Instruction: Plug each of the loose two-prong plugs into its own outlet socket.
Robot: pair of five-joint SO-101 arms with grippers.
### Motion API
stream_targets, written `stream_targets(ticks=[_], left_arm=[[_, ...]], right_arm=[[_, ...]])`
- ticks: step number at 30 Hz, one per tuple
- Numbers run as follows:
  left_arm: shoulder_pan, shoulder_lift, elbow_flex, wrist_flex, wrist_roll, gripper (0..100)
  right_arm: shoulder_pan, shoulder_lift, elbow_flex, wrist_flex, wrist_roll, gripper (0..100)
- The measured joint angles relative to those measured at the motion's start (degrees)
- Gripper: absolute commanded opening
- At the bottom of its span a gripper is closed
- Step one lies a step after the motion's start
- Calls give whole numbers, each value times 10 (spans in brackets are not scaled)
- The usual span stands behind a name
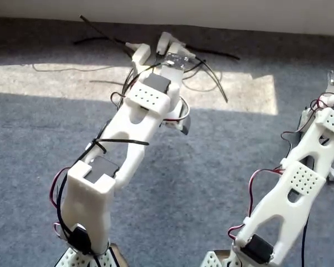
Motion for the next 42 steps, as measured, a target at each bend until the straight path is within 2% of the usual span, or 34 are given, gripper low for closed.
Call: stream_targets(ticks=[5,13,19,24,30,33,36,39,42], left_arm=[[-2,0,0,-3,0,280],[-20,0,13,-23,0,280],[-92,0,-19,-22,0,280],[-166,0,-110,33,0,280],[-282,0,-199,63,0,280],[-320,0,-207,63,1,280],[-326,0,-207,63,0,280],[-324,0,-207,63,0,280],[-326,0,-207,64,0,280]], right_arm=[[-13,-45,-15,62,-16,70],[-108,-192,11,69,-232,70],[-214,-257,193,69,-388,70],[-330,-314,313,70,-462,70],[-478,-332,371,65,-564,74],[-546,-310,373,35,-588,89],[-588,-262,374,1,-596,177],[-592,-235,374,-9,-607,249],[-584,-230,374,-11,-627,259]])
